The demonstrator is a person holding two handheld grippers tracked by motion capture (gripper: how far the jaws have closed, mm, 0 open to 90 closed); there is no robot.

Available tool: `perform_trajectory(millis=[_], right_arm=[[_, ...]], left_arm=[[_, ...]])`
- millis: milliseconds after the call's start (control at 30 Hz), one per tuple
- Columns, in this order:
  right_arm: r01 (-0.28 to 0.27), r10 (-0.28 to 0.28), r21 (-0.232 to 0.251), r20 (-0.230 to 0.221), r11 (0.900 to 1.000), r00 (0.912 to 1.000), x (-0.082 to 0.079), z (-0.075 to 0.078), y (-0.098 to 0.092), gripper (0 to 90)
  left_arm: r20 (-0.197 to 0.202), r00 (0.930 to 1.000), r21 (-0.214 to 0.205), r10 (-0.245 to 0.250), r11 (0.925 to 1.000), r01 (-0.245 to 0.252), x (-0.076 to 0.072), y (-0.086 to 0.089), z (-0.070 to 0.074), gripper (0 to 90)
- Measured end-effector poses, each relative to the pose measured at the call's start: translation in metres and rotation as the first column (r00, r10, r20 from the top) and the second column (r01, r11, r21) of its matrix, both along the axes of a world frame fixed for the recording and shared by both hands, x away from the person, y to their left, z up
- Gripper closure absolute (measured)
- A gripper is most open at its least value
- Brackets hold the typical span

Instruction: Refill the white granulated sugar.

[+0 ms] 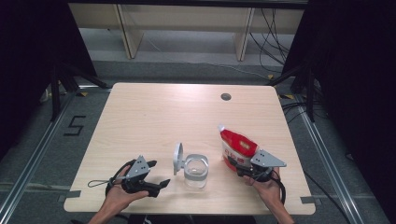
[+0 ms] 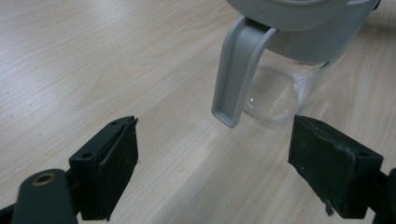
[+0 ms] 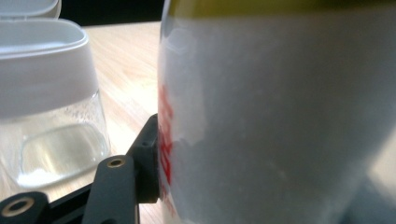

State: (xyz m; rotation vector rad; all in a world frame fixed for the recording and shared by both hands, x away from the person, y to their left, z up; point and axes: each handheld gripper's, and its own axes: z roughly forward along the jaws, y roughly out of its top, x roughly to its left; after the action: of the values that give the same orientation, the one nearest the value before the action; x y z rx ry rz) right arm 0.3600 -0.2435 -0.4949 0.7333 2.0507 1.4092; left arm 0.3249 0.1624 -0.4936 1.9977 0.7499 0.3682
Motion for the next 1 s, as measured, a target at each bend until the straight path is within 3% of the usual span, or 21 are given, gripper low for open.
perform_trajectory(millis=[67, 100, 200, 233, 367, 400, 433, 467, 500, 533, 567, 600, 733, 767, 800, 867, 900, 933, 967, 1000], right_arm=[[0.002, -0.002, -0.027, 0.020, 0.9996, 0.9998, -0.001, 0.002, 0.001, 45.7], [0.000, 0.004, -0.101, 0.033, 0.9949, 0.9994, -0.006, 0.006, 0.003, 46.0], [-0.001, 0.009, -0.141, 0.053, 0.9900, 0.9986, -0.010, 0.010, 0.004, 46.1], [0.003, 0.016, -0.196, 0.094, 0.9806, 0.9954, -0.014, 0.014, 0.006, 46.2], [0.003, 0.027, -0.228, 0.131, 0.9736, 0.9911, -0.023, 0.022, 0.010, 46.3], [0.009, 0.042, -0.265, 0.187, 0.9642, 0.9815, -0.023, 0.025, 0.010, 46.3], [0.010, 0.060, -0.321, 0.209, 0.9472, 0.9761, -0.029, 0.028, 0.012, 46.4], [0.010, 0.060, -0.321, 0.209, 0.9472, 0.9761, -0.029, 0.028, 0.012, 46.4], [0.015, 0.072, -0.365, 0.224, 0.9310, 0.9719, -0.034, 0.031, 0.014, 46.4], [0.020, 0.070, -0.371, 0.226, 0.9282, 0.9716, -0.035, 0.031, 0.014, 46.4], [0.013, 0.085, -0.396, 0.229, 0.9182, 0.9697, -0.036, 0.032, 0.015, 46.4], [0.013, 0.085, -0.396, 0.229, 0.9182, 0.9697, -0.036, 0.032, 0.015, 46.4], [0.029, 0.093, -0.453, 0.244, 0.8911, 0.9653, -0.042, 0.034, 0.018, 46.5], [0.029, 0.093, -0.453, 0.244, 0.8911, 0.9653, -0.042, 0.034, 0.018, 46.5], [0.033, 0.112, -0.491, 0.264, 0.8706, 0.9581, -0.044, 0.036, 0.019, 46.5], [0.036, 0.116, -0.500, 0.271, 0.8650, 0.9556, -0.045, 0.036, 0.019, 46.6], [0.035, 0.126, -0.525, 0.268, 0.8501, 0.9552, -0.047, 0.037, 0.021, 46.6], [0.055, 0.119, -0.534, 0.286, 0.8434, 0.9507, -0.050, 0.038, 0.022, 46.6], [0.072, 0.136, -0.579, 0.307, 0.8122, 0.9418, -0.054, 0.042, 0.024, 46.6], [0.072, 0.136, -0.579, 0.307, 0.8122, 0.9418, -0.054, 0.042, 0.024, 46.6]], left_arm=[[0.007, 1.0000, 0.007, -0.004, 1.0000, 0.004, 0.000, 0.001, 0.000, 15.5], [0.010, 0.9999, 0.007, -0.009, 0.9999, 0.009, 0.001, 0.001, 0.000, 15.5], [-0.001, 1.0000, 0.006, 0.001, 1.0000, -0.001, 0.000, 0.001, 0.000, 15.5], [0.002, 1.0000, 0.010, 0.004, 0.9999, -0.004, 0.001, 0.001, 0.000, 15.5], [-0.009, 0.9999, -0.007, 0.007, 1.0000, -0.007, 0.001, 0.001, -0.001, 15.5], [-0.007, 0.9999, -0.008, 0.009, 0.9999, -0.009, 0.000, 0.001, -0.001, 15.5], [-0.005, 0.9999, -0.006, 0.010, 0.9999, -0.010, 0.000, 0.001, -0.001, 15.5], [-0.005, 0.9999, -0.006, 0.010, 0.9999, -0.010, 0.000, 0.001, -0.001, 15.5], [-0.002, 1.0000, 0.005, 0.007, 1.0000, -0.007, 0.001, 0.001, -0.001, 15.5], [-0.002, 1.0000, 0.005, 0.007, 1.0000, -0.007, 0.001, 0.001, -0.001, 15.5], [-0.004, 1.0000, 0.006, 0.002, 1.0000, -0.001, 0.001, 0.001, -0.001, 15.5], [0.000, 1.0000, 0.008, 0.001, 1.0000, -0.001, 0.001, 0.001, -0.002, 15.5], [-0.001, 1.0000, 0.010, 0.006, 0.9999, -0.006, 0.001, 0.002, -0.002, 15.5], [-0.001, 1.0000, 0.010, 0.006, 0.9999, -0.006, 0.001, 0.002, -0.002, 15.5], [0.000, 1.0000, 0.010, 0.008, 0.9999, -0.008, 0.001, 0.002, -0.002, 15.5], [0.008, 1.0000, 0.015, 0.003, 0.9999, -0.003, 0.001, 0.002, -0.001, 15.5], [0.007, 1.0000, 0.015, 0.003, 0.9999, -0.003, 0.001, 0.003, -0.001, 15.5], [0.007, 1.0000, 0.015, 0.004, 0.9999, -0.004, 0.001, 0.002, -0.001, 15.5], [0.007, 1.0000, 0.016, 0.004, 0.9999, -0.005, 0.001, 0.002, -0.001, 15.5], [0.004, 1.0000, 0.016, 0.005, 0.9999, -0.005, 0.001, 0.002, -0.002, 15.5]])
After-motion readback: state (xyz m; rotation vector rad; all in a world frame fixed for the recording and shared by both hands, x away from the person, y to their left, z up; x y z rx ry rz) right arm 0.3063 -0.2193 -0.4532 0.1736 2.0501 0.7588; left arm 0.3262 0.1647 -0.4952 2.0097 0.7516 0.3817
